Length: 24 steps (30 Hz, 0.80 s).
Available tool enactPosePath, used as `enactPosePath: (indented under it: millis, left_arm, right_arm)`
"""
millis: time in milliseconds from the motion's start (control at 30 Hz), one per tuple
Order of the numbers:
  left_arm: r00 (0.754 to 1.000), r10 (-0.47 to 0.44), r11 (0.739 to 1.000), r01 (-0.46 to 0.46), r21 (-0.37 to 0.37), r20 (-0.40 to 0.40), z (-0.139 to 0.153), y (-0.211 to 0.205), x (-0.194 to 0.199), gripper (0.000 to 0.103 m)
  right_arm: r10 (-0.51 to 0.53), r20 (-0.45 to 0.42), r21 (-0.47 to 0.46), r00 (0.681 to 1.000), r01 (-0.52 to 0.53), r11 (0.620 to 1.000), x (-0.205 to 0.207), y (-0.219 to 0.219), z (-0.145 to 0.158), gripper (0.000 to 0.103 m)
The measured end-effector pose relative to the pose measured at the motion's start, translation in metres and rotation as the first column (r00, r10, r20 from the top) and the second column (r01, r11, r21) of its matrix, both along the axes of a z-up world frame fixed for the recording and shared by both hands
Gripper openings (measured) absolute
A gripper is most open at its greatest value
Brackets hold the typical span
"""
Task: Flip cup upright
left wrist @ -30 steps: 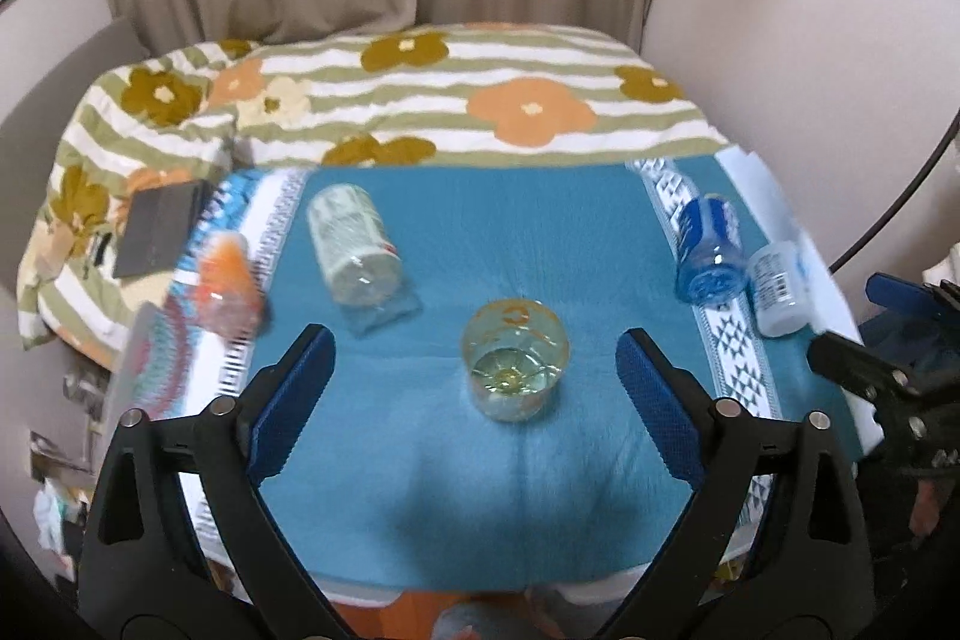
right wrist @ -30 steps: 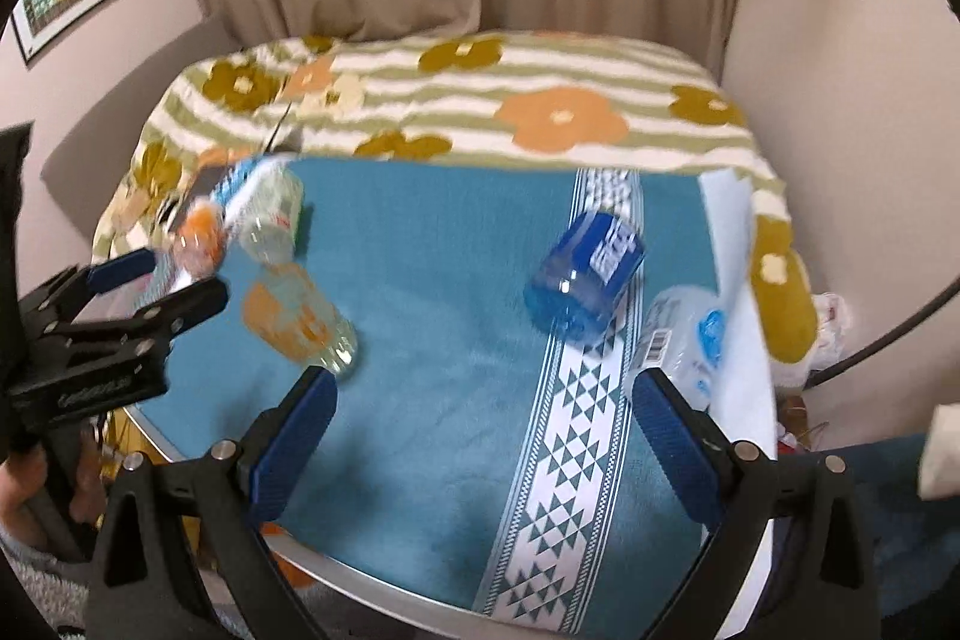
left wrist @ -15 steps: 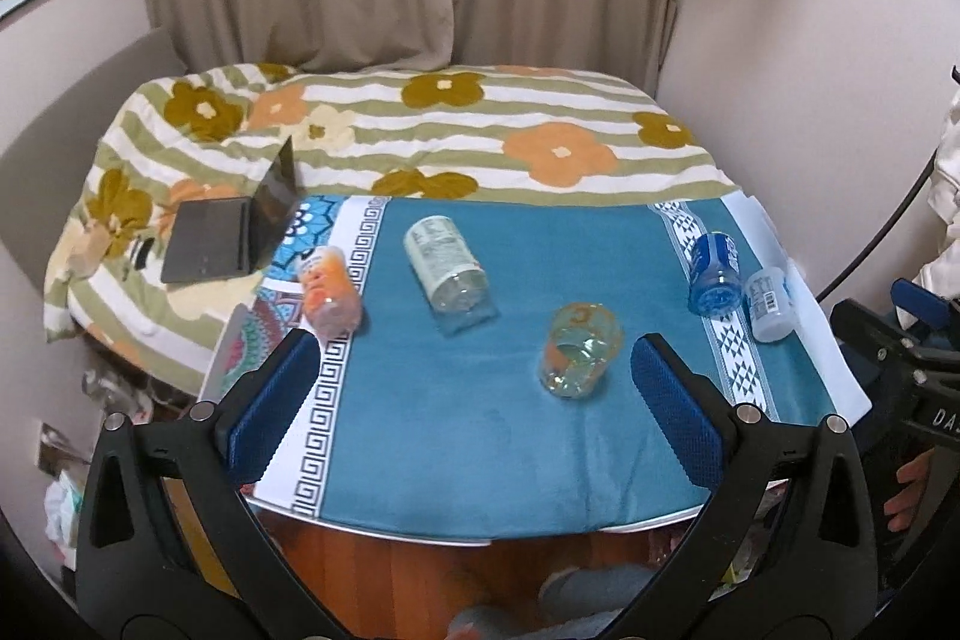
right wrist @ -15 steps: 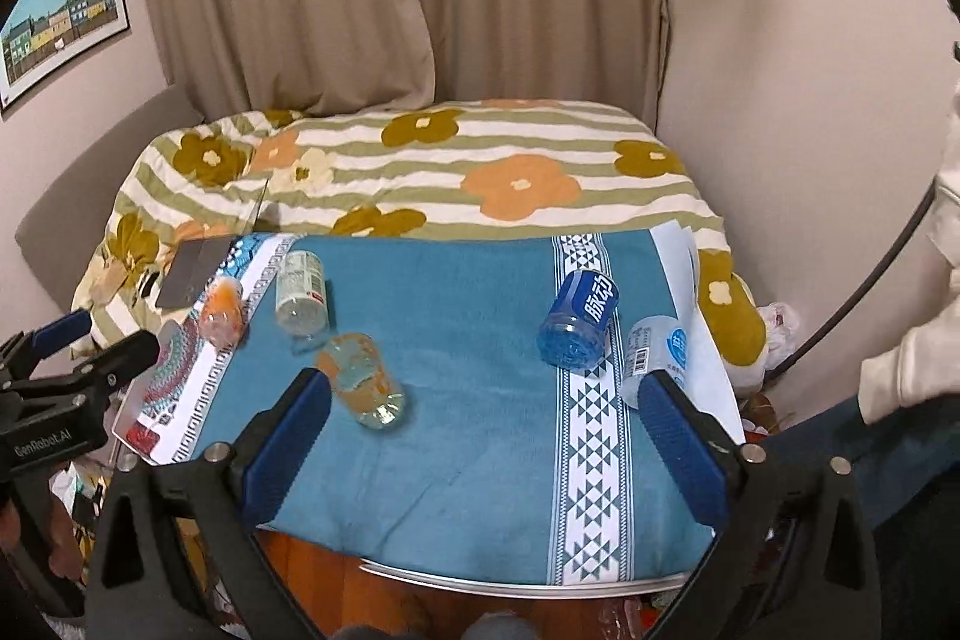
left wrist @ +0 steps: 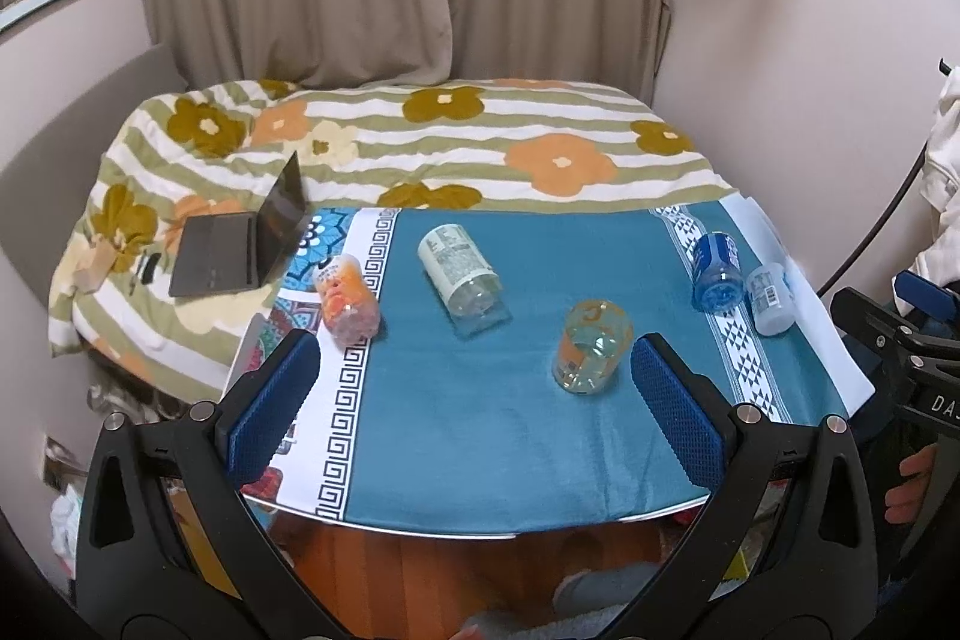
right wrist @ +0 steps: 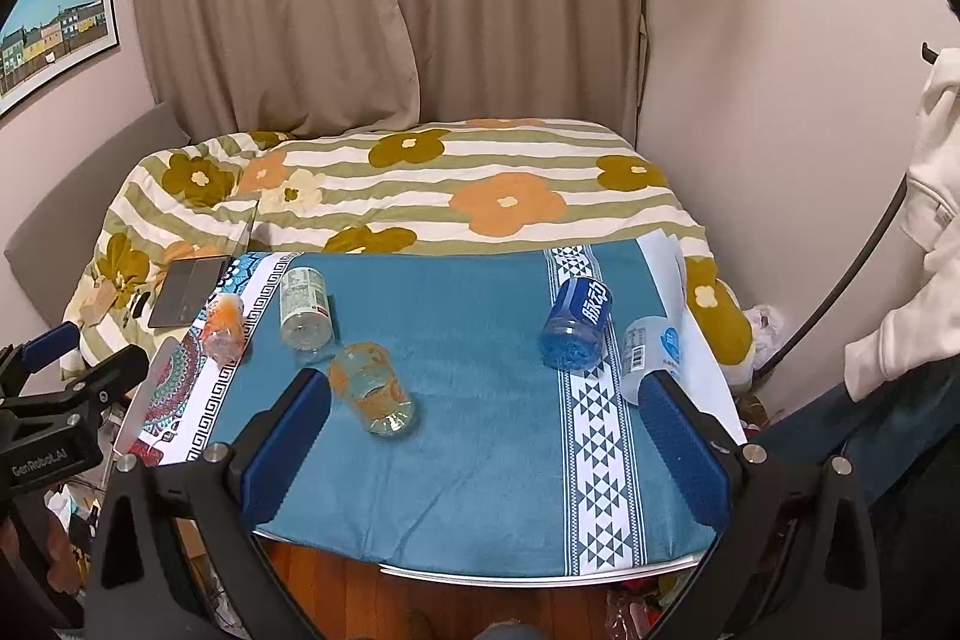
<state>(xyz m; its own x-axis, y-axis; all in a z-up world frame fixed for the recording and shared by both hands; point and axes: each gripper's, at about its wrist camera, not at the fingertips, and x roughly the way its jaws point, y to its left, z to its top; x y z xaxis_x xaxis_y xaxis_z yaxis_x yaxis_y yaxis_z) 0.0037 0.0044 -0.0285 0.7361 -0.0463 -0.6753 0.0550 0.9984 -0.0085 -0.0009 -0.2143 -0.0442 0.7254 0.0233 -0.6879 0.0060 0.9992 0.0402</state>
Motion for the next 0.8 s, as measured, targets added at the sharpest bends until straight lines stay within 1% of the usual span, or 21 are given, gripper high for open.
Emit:
enactPosePath:
  millis: [800]
  left_arm:
    - [1.0,-0.003,1.0,0.003,0.005,0.017,0.0043,-0.0001,-0.0028,0.103]
  right_arm:
    - [-0.019,-0.001,-0.007,1.0,0.019,1.0,0.0021,-0.0024,0.0025,0.102]
